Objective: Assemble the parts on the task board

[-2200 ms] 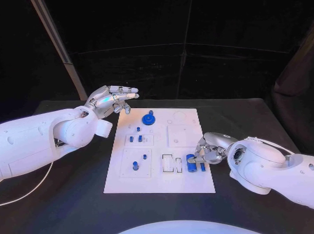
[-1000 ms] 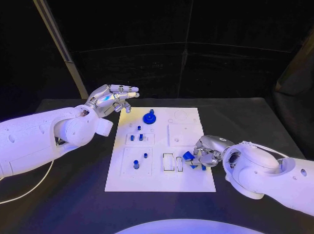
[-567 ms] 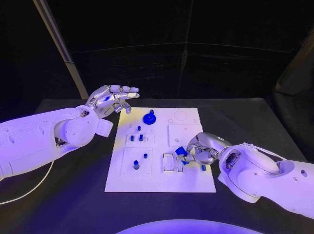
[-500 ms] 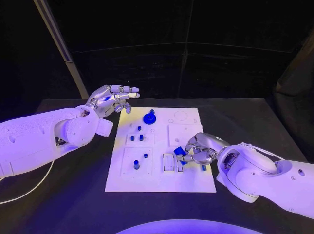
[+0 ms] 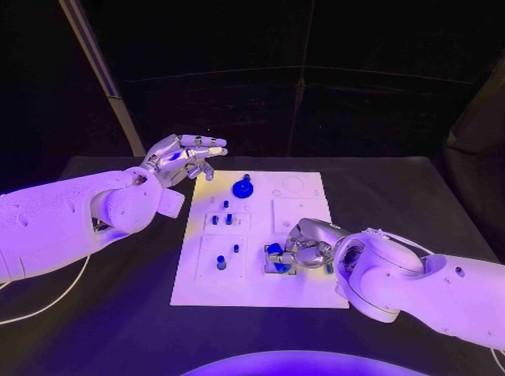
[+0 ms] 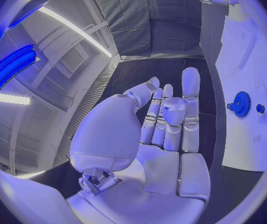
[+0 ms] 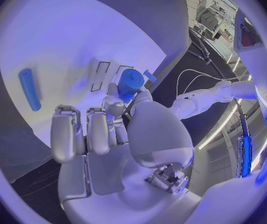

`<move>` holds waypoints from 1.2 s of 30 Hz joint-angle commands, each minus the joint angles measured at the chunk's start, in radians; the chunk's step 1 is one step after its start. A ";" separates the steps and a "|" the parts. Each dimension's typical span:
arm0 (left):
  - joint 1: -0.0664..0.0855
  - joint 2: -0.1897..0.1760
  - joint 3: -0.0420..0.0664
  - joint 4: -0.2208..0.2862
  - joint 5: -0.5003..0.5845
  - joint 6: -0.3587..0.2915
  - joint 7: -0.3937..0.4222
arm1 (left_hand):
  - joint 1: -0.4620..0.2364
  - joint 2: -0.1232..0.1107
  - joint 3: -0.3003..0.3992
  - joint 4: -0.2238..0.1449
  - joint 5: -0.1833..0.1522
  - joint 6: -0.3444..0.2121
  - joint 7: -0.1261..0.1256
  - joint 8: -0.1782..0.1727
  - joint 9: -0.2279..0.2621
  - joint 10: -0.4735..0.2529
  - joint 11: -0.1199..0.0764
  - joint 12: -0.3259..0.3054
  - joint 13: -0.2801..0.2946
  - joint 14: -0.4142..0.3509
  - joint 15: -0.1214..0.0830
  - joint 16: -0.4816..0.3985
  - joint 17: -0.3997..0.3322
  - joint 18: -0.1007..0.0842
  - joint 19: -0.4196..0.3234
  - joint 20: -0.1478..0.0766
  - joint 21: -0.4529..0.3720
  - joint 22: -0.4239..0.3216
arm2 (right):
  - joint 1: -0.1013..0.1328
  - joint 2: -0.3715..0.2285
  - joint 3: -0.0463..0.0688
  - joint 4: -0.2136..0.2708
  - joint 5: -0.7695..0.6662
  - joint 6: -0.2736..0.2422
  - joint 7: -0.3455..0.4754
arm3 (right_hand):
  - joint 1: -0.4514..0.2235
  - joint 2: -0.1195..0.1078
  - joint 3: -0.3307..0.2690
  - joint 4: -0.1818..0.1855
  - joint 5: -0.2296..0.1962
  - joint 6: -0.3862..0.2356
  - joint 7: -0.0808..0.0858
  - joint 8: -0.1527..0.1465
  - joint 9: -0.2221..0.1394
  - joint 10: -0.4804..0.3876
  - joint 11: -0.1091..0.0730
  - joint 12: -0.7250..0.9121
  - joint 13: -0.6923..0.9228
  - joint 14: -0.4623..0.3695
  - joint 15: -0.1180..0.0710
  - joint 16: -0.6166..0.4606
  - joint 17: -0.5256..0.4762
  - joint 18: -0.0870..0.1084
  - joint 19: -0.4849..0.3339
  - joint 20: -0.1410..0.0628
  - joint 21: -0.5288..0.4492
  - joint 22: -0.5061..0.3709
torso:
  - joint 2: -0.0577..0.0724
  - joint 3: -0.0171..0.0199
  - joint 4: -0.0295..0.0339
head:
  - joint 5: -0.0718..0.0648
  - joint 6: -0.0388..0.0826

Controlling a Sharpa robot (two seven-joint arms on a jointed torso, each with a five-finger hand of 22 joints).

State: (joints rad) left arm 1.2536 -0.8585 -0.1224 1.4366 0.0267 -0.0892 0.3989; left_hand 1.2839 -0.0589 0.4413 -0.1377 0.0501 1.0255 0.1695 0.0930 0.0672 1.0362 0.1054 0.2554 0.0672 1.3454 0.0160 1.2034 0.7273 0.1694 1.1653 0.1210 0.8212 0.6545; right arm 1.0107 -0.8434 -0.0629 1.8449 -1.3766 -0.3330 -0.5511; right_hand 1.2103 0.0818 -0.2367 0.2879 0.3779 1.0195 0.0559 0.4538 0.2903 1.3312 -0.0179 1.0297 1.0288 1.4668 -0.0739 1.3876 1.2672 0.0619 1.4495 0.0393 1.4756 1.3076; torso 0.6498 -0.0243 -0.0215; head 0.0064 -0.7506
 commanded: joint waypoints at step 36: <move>0.002 -0.001 0.001 0.004 -0.001 0.007 0.003 | 0.001 0.001 -0.007 -0.002 0.000 -0.005 0.002 -0.005 0.000 -0.005 0.001 0.004 0.000 -0.006 0.003 -0.002 -0.004 0.015 -0.008 -0.001 -0.006 -0.002 | 0.002 0.033 0.001 -0.023 -0.064 0.047 -0.048 | -0.026 -0.124 0.092 -0.077 -0.321 -0.028 0.017 -0.029 0.021 -0.052 0.016 -0.210 -0.127 0.037 0.005 -0.068 -0.068 -0.001 -0.037 0.005 -0.037 -0.005 | -0.002 0.0011 -0.0024 | 0.005 -0.005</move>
State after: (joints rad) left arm 1.2538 -0.8591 -0.1224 1.4395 0.0267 -0.0894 0.3978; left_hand 1.2839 -0.0588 0.4387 -0.1407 0.0501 1.0255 0.1695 0.0930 0.0672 1.0362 0.1054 0.2554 0.0672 1.3455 0.0160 1.2034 0.7243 0.1694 1.1653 0.1209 0.8212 0.6538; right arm 1.0109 -0.8092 -0.0626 1.8165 -1.4295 -0.2963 -0.6211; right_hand 1.1650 -0.0450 -0.1458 0.2200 0.0522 0.9926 0.0725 0.4259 0.3105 1.2734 -0.0036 0.8233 0.9014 1.4667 -0.0738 1.3238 1.1976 0.0618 1.4151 0.0446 1.4429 1.3018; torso 0.6481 -0.0230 -0.0233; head 0.0110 -0.7558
